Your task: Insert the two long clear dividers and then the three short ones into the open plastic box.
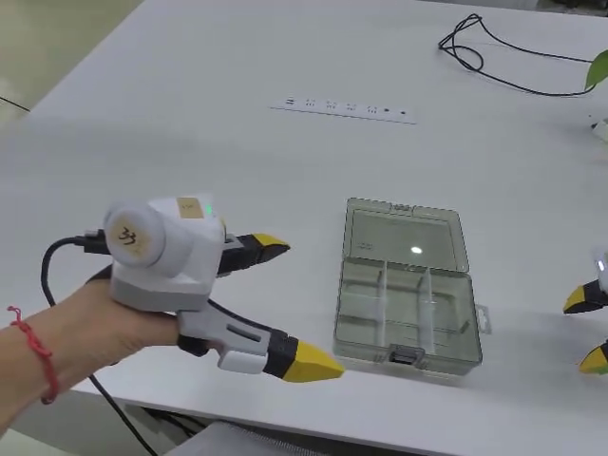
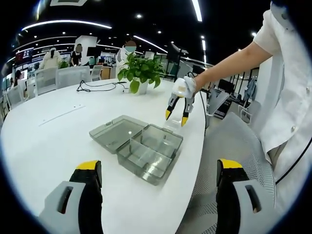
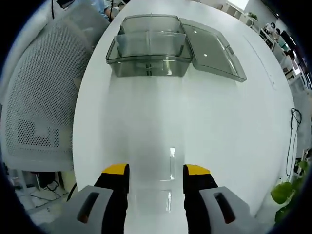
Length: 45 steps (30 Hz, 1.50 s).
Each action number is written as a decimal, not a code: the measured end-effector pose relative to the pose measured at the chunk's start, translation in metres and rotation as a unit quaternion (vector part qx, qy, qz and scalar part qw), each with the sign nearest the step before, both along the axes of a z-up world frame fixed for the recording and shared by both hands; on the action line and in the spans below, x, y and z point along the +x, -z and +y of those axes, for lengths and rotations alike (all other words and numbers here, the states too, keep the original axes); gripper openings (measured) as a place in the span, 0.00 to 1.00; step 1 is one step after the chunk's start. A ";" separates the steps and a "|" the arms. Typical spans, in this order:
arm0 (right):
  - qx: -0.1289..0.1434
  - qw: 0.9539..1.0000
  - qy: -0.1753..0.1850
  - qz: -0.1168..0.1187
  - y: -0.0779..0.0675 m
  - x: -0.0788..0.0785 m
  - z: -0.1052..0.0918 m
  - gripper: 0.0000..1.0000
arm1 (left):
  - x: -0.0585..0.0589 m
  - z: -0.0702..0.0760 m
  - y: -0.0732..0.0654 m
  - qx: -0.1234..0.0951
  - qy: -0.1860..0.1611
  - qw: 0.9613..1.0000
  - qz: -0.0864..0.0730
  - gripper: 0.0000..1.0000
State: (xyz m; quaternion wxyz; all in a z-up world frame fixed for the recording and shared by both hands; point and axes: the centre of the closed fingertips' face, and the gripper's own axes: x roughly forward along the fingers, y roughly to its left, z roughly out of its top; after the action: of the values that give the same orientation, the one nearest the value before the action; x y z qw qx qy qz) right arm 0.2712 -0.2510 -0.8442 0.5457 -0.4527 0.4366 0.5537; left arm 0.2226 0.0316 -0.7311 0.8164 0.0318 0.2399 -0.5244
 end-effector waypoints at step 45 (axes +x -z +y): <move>0.062 0.993 -0.007 -0.100 -0.095 -0.008 0.059 0.33 | 0.016 -0.036 -0.044 -0.076 0.001 0.997 0.024 0.96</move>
State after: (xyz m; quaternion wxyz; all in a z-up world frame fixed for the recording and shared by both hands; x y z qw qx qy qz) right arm 0.2628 -0.1920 -0.7488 0.6096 -0.4741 0.3420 0.5354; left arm 0.2381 -0.0044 -0.6869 0.8099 -0.0428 0.2193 -0.5423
